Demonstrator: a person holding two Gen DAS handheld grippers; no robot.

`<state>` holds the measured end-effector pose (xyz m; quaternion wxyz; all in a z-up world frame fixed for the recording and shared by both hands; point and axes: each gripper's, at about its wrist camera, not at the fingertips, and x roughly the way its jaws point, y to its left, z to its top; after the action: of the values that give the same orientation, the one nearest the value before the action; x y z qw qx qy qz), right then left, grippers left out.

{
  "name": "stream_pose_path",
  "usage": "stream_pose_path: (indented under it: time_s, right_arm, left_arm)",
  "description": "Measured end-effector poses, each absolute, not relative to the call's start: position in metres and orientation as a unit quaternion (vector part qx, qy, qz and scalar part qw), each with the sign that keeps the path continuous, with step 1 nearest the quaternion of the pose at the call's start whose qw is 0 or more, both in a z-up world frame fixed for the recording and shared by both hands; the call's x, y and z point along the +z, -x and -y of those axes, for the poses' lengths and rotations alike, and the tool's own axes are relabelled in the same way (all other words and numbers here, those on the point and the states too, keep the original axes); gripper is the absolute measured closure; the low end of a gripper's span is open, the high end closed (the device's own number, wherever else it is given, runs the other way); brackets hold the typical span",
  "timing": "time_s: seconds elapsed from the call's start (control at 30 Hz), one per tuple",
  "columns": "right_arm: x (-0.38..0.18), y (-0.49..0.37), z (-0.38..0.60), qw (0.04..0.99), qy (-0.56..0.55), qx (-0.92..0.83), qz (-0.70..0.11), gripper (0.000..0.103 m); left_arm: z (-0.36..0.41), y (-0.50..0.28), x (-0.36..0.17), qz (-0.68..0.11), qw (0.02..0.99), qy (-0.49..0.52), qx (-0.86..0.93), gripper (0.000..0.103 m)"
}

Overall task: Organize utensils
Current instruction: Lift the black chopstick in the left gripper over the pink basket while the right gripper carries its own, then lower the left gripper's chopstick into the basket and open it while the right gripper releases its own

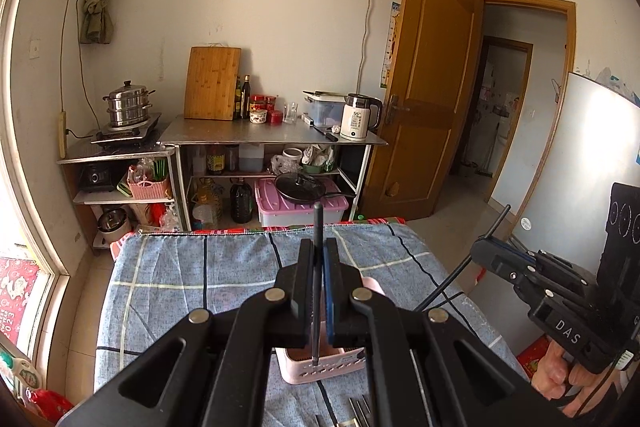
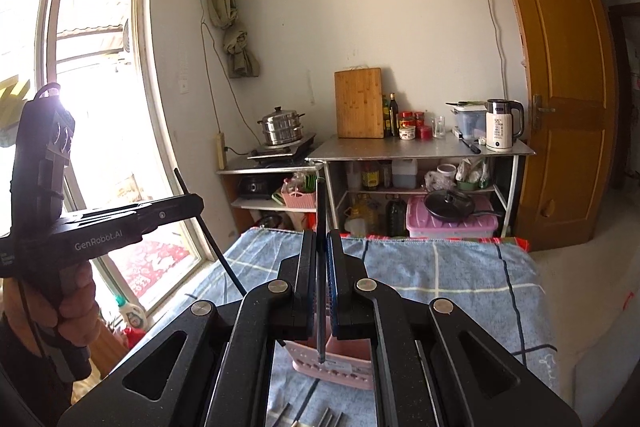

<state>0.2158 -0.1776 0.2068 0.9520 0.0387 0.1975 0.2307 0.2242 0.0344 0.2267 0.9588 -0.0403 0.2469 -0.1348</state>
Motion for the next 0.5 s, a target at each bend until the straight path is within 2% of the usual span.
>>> stream_pose_path:
  time_s: [0.2,0.5]
  right_arm:
    - [0.198,-0.237,0.165,0.949,-0.049,0.235,-0.203,0.098]
    - [0.154,-0.267,0.152,0.937,-0.051,0.229,-0.257,0.098]
  left_arm:
    - [-0.036,-0.247,0.213,-0.259,0.956,0.048,-0.130,0.098]
    - [-0.038,-0.280,0.172,-0.312,0.939,0.065,-0.128,0.098]
